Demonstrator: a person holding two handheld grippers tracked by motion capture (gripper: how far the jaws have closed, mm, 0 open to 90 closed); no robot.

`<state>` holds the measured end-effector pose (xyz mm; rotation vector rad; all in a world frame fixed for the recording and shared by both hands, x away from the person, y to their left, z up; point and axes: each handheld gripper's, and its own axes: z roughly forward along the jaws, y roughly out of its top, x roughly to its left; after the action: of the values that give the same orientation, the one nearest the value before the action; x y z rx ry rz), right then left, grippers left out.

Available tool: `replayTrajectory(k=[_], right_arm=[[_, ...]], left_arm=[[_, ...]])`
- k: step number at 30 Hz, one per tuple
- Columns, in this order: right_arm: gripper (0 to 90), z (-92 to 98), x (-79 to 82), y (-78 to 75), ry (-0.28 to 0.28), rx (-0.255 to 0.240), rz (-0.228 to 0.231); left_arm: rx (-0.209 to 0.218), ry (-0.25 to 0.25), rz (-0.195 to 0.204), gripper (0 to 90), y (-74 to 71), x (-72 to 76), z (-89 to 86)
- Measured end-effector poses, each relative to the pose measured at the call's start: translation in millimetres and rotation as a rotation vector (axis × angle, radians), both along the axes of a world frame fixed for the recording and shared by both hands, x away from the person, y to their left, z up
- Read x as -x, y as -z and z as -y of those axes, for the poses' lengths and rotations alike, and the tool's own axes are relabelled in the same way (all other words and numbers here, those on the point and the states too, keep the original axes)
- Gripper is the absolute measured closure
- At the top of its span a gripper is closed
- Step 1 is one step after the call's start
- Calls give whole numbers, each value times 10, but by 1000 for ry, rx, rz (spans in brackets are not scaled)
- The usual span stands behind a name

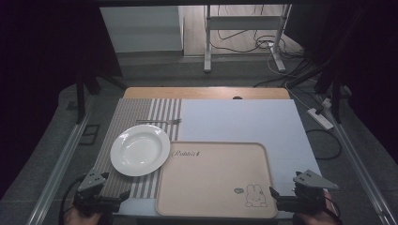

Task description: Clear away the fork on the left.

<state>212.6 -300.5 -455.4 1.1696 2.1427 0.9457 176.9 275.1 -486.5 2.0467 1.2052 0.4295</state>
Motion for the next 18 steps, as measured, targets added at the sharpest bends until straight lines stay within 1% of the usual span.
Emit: replayTrajectory(k=[3, 7, 18], right_arm=[[0, -4, -1, 2, -3, 2, 0], [0, -19, -3, 8, -14, 17, -5], [0, -26, -9, 12, -23, 23, -13]], left_arm=[[8, 0, -7, 0, 1, -6, -7], [36, 0, -16, 0, 4, -16, -35], [43, 15, -42, 0, 11, -42, -39]])
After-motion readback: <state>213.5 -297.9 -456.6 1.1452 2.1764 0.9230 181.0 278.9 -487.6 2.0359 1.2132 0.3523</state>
